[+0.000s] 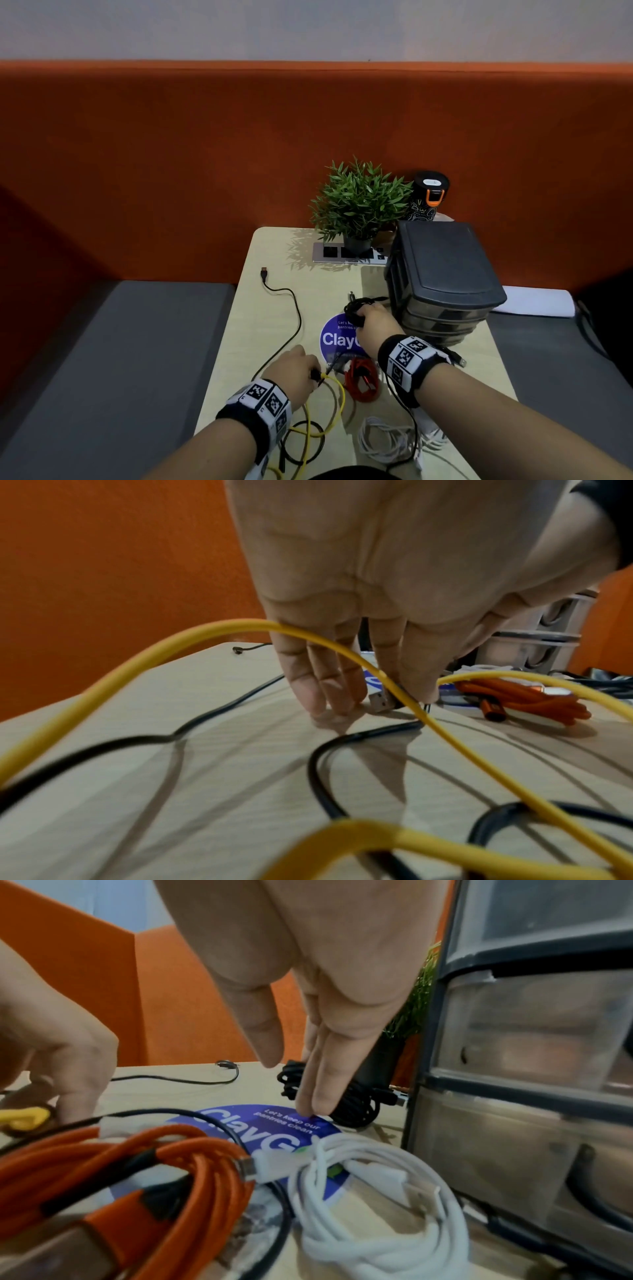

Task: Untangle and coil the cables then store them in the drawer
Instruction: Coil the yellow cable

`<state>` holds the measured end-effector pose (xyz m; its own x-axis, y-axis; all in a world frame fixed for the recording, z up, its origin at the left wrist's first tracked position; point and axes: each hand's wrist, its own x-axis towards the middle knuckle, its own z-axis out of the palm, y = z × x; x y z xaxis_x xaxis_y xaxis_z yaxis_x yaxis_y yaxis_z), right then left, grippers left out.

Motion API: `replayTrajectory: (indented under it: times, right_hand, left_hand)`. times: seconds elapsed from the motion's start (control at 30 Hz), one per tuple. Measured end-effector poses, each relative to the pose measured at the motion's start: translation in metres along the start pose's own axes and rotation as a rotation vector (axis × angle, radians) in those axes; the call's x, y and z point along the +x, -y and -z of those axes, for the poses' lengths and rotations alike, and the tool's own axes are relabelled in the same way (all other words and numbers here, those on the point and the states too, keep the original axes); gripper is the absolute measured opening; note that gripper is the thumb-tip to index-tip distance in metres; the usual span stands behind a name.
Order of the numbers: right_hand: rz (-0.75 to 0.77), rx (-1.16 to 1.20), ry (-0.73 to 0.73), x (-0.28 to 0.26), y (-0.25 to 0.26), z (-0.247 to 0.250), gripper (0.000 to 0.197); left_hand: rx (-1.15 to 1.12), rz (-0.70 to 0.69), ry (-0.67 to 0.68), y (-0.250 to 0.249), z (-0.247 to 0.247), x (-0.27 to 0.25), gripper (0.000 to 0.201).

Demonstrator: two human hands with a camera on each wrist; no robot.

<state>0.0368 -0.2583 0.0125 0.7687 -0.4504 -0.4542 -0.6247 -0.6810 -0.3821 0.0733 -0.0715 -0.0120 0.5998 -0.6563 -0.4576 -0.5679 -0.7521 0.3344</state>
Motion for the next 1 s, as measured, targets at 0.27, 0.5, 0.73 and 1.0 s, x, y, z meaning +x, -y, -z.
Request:
replayTrajectory:
  times: [0.27,0.5,0.73,1.0]
  right_hand:
    - [0.017,-0.156,0.151,-0.001,-0.001,0.010,0.051]
    - [0.145,0.268,-0.020,-0.044,0.008,0.030,0.040]
    - [0.339,0.742,0.150,-0.098,0.021,0.027,0.008]
    - [0.425,0.955,0.064,-0.136,0.012,0.061,0.020]
  left_hand:
    - [-0.123,0.005,-0.085,0.000,0.001,0.001,0.015]
    - [-0.487,-0.040,-0.347,-0.003,0.034,-0.015,0.009]
    - [-0.642,-0.203,-0.658,-0.019,0.076,-0.039,0.023]
    - [-0.542,-0.243,-0.680,-0.021,0.122,-0.069,0.026]
